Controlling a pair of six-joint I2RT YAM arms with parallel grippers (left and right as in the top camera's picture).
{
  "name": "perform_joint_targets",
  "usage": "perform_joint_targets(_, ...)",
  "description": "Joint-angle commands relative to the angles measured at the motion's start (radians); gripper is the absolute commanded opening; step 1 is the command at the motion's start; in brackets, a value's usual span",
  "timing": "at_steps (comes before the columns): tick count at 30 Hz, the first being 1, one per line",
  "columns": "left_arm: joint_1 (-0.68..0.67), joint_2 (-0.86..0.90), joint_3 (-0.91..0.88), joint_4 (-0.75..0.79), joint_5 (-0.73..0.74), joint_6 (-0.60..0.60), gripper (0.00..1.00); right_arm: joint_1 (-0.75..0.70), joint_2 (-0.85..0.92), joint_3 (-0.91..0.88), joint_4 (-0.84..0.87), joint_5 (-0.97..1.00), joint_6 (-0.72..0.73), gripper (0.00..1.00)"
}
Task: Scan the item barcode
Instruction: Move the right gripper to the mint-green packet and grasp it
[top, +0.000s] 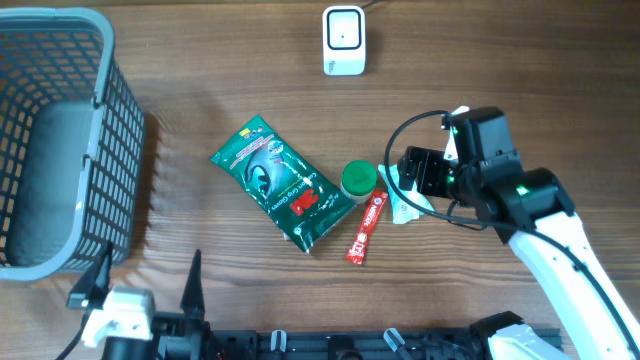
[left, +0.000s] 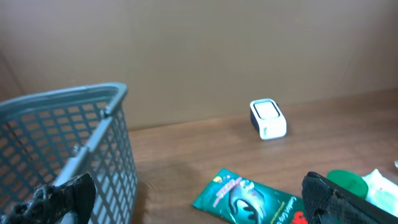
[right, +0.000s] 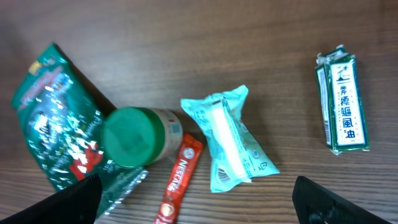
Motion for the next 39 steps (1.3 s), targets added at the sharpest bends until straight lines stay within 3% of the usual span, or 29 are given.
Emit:
perform_joint_targets(1,-0.005,0.0,-0.025,0.008,0.045,-0.006,1.0,-0.05,0.087,-0.057,0.052,-0.121,-0.074,0.97)
perform_joint_targets(8,-0.005,0.0,-0.056,0.007,0.05,-0.006,1.0,-0.187,0.278,-0.148,0.149,-0.255,-0.079,0.96)
perform_joint_targets(10,-0.005,0.0,-0.063,-0.011,0.052,-0.006,1.0,-0.197,0.33,-0.148,0.179,-0.333,-0.162,0.96)
perform_joint_targets(13,-0.005,0.0,-0.064,-0.034,0.053,-0.006,1.0,-0.198,0.41,-0.148,0.213,-0.339,-0.178,0.93)
perform_joint_targets(16,-0.005,0.0,-0.064,-0.035,0.052,-0.006,1.0,-0.201,0.481,-0.148,0.231,-0.336,-0.177,0.75)
perform_joint_targets(18,-0.005,0.0,-0.064,-0.035,0.052,-0.006,1.0,-0.214,0.538,-0.148,0.233,-0.337,-0.177,0.58)
perform_joint_targets(24,-0.005,0.0,-0.064,-0.039,0.052,-0.006,1.0,-0.238,0.574,-0.148,0.254,-0.454,-0.237,0.35)
perform_joint_targets(26,-0.005,0.0,-0.064,-0.052,0.052,-0.006,1.0,-0.238,0.573,-0.148,0.256,-0.503,-0.257,0.33)
perform_joint_targets(27,-0.005,0.0,-0.064,-0.066,0.052,-0.006,1.0,-0.238,0.573,-0.148,0.258,-0.51,-0.257,0.33)
perform_joint_targets(28,-0.005,0.0,-0.064,-0.083,0.052,-0.006,1.0,-0.238,0.573,-0.148,0.26,-0.509,-0.257,0.52)
perform_joint_targets(29,-0.005,0.0,-0.064,-0.11,0.052,-0.006,1.0,-0.238,0.573,-0.148,0.265,-0.507,-0.258,0.81)
perform_joint_targets(30,-0.005,0.0,-0.064,-0.142,0.052,-0.006,1.0,-0.238,0.574,-0.148,0.27,-0.501,-0.256,0.98)
perform_joint_targets(34,-0.005,0.0,-0.064,-0.269,0.052,-0.003,1.0,-0.245,0.564,-0.128,0.266,-0.51,-0.198,1.0)
perform_joint_targets(36,-0.005,0.0,-0.064,-0.269,0.052,-0.003,1.0,-0.263,0.54,-0.109,0.229,-0.509,-0.193,0.89)
perform_joint_targets(37,-0.005,0.0,-0.064,-0.269,0.052,-0.003,1.0,-0.278,0.518,-0.101,0.2,-0.509,-0.193,0.77)
perform_joint_targets(39,-0.005,0.0,-0.064,-0.269,0.052,-0.003,1.0,-0.309,0.445,-0.077,0.115,-0.537,-0.198,0.25)
